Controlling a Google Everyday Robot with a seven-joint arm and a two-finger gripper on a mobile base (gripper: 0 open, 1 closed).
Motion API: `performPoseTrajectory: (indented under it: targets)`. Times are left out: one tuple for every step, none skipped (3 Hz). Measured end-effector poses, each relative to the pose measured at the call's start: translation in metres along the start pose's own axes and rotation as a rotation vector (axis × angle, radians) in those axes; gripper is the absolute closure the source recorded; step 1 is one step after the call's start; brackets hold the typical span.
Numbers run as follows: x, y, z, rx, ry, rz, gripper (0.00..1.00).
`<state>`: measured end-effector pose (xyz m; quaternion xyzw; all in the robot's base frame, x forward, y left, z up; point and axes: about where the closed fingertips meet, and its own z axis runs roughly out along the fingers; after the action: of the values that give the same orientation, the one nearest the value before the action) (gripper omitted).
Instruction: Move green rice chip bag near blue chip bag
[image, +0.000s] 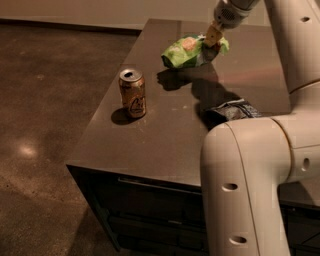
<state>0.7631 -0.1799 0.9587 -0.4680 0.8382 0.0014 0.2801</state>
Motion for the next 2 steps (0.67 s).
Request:
performPoseTrajectory:
  targets:
    - [0.024, -0.005, -0.022, 0.002, -0.008, 0.036, 1.00]
    - [0.043, -0.007, -0.039, -0.002, -0.016, 0.060, 1.00]
